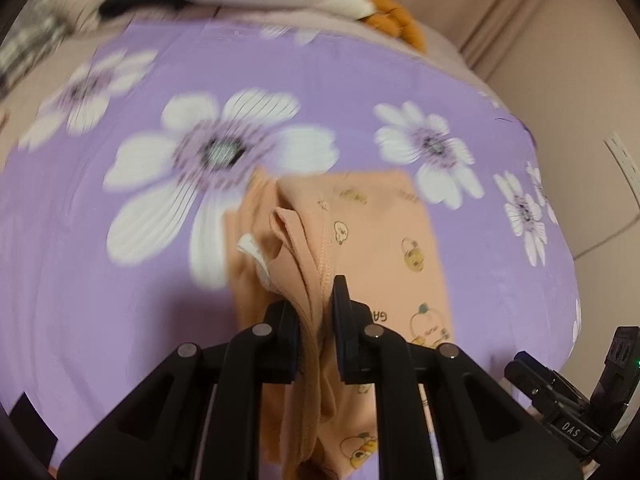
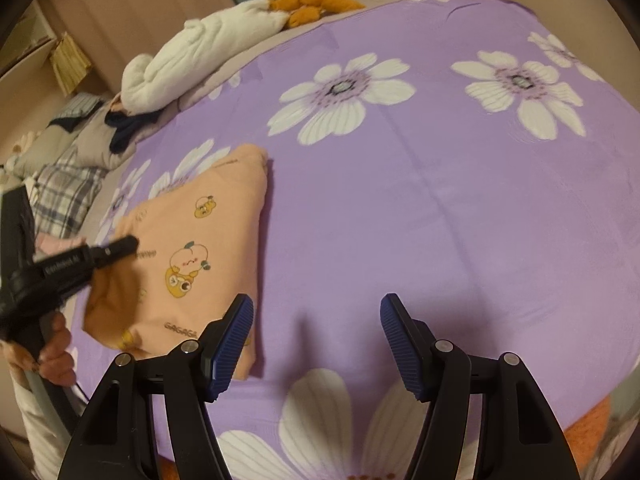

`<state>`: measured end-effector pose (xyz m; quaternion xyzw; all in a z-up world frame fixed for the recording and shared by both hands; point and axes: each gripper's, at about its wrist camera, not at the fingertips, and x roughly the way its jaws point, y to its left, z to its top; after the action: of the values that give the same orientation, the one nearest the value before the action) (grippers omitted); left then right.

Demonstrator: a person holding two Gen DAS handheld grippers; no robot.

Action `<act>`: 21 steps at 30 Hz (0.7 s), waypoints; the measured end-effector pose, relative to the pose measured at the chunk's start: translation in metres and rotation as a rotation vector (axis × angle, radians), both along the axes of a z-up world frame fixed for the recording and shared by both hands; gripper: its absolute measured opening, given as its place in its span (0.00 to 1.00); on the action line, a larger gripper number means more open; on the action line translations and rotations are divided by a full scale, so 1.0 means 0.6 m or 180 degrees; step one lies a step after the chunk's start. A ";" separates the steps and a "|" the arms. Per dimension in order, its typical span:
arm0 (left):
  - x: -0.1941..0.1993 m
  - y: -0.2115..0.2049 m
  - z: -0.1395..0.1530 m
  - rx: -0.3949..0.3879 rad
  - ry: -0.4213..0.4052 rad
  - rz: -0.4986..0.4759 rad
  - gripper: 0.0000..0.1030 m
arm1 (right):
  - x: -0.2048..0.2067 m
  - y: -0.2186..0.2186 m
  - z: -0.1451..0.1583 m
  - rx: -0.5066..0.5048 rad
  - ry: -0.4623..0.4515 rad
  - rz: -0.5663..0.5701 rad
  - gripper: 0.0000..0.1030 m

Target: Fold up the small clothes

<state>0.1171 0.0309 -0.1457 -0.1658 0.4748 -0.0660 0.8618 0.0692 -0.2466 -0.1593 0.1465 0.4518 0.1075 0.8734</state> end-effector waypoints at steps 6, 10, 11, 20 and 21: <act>-0.021 0.018 -0.030 -0.0067 0.0083 0.0109 0.19 | 0.017 0.037 -0.011 -0.0010 0.0089 0.0214 0.64; -0.037 0.023 -0.025 -0.0144 0.0075 0.0096 0.20 | 0.020 0.057 -0.014 -0.0016 0.0123 0.0327 0.64; -0.043 0.025 -0.025 -0.0195 0.0090 0.0096 0.21 | 0.020 0.062 -0.014 -0.0022 0.0128 0.0354 0.64; -0.098 0.030 -0.073 -0.0306 0.0367 0.0061 0.43 | 0.025 0.100 -0.028 -0.0175 0.0213 0.0547 0.64; -0.102 0.031 -0.078 -0.0372 0.0402 0.0061 0.43 | 0.024 0.103 -0.030 -0.0212 0.0215 0.0555 0.64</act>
<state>0.0559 0.0497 -0.1923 -0.2242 0.5219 -0.0748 0.8196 0.0833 -0.1847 -0.1772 0.0811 0.4954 0.1630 0.8494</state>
